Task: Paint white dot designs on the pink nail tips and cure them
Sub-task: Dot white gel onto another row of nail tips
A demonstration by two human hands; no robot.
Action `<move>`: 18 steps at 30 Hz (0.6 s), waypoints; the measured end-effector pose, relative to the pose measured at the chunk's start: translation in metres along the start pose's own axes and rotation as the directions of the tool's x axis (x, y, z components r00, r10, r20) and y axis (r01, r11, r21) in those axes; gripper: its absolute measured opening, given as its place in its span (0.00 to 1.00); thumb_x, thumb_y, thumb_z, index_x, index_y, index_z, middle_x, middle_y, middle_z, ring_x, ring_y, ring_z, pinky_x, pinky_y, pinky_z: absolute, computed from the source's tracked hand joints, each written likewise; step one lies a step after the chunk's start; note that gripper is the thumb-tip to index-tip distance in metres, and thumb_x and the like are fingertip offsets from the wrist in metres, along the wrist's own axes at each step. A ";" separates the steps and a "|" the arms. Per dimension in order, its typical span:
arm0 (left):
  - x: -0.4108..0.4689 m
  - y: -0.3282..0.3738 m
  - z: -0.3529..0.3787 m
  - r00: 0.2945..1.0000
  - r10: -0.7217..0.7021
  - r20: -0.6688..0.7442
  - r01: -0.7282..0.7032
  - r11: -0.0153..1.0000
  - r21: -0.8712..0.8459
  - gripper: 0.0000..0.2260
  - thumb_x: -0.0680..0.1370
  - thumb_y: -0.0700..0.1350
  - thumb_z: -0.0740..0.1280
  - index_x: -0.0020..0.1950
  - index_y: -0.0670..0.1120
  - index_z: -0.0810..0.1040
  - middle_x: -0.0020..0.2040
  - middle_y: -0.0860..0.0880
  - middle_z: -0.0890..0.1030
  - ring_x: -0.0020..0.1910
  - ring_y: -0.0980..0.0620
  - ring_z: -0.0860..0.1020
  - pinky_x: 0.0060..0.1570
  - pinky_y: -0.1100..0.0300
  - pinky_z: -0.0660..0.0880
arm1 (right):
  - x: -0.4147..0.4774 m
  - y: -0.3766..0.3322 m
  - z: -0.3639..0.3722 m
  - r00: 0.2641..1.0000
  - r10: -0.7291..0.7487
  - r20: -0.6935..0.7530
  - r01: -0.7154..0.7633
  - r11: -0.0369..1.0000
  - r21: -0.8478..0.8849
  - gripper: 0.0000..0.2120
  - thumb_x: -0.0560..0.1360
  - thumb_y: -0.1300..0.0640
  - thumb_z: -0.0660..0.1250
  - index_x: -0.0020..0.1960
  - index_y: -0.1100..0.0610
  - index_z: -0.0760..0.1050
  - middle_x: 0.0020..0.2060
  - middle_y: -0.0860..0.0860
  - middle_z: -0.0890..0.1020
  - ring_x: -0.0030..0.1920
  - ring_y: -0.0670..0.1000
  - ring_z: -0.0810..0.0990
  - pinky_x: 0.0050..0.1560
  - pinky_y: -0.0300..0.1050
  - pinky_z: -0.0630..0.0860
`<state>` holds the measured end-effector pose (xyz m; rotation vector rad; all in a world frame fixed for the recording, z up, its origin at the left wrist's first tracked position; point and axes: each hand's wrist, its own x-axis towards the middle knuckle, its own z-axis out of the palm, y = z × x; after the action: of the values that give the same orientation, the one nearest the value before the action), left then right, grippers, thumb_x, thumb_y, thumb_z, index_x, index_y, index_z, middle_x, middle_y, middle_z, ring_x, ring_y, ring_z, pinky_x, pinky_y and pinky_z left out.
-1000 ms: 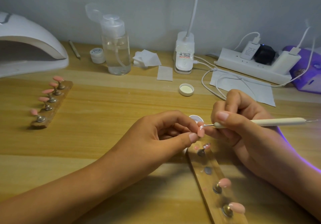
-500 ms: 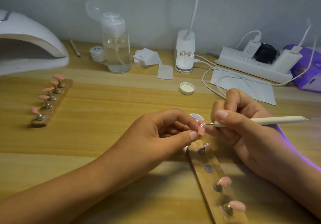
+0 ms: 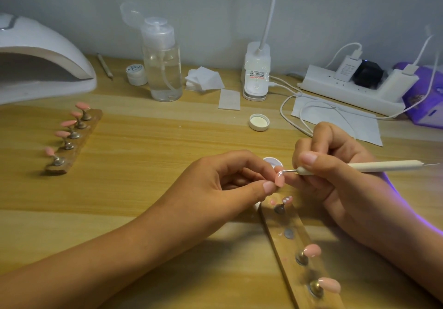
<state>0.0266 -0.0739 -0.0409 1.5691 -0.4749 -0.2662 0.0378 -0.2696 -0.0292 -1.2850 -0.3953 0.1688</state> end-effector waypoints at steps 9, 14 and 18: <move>0.000 0.001 0.000 1.000 0.003 0.005 -0.003 1.000 0.004 0.04 0.74 0.43 0.70 0.44 0.52 0.83 0.41 0.54 0.84 0.41 0.61 0.79 0.44 0.70 0.74 | 0.000 0.000 0.001 1.000 -0.013 0.008 0.013 1.000 -0.006 0.08 0.69 0.60 0.68 0.33 0.52 0.72 0.28 0.48 0.73 0.29 0.43 0.75 0.38 0.37 0.78; -0.001 0.001 0.000 1.000 -0.002 0.005 0.002 1.000 -0.003 0.03 0.74 0.43 0.70 0.44 0.51 0.83 0.42 0.52 0.84 0.41 0.59 0.80 0.45 0.68 0.75 | -0.001 0.000 0.000 1.000 -0.011 -0.005 0.011 1.000 -0.005 0.08 0.68 0.60 0.68 0.33 0.53 0.71 0.27 0.49 0.72 0.29 0.43 0.75 0.38 0.37 0.78; -0.001 0.001 0.000 1.000 -0.004 0.008 0.004 1.000 0.000 0.03 0.74 0.43 0.70 0.44 0.51 0.83 0.41 0.52 0.84 0.41 0.59 0.80 0.45 0.68 0.76 | -0.001 0.000 -0.001 1.000 -0.013 0.004 0.013 1.000 -0.013 0.08 0.69 0.59 0.68 0.33 0.51 0.72 0.28 0.48 0.73 0.29 0.43 0.75 0.38 0.36 0.78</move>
<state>0.0258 -0.0737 -0.0396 1.5692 -0.4779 -0.2755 0.0371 -0.2706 -0.0298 -1.2946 -0.4086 0.1587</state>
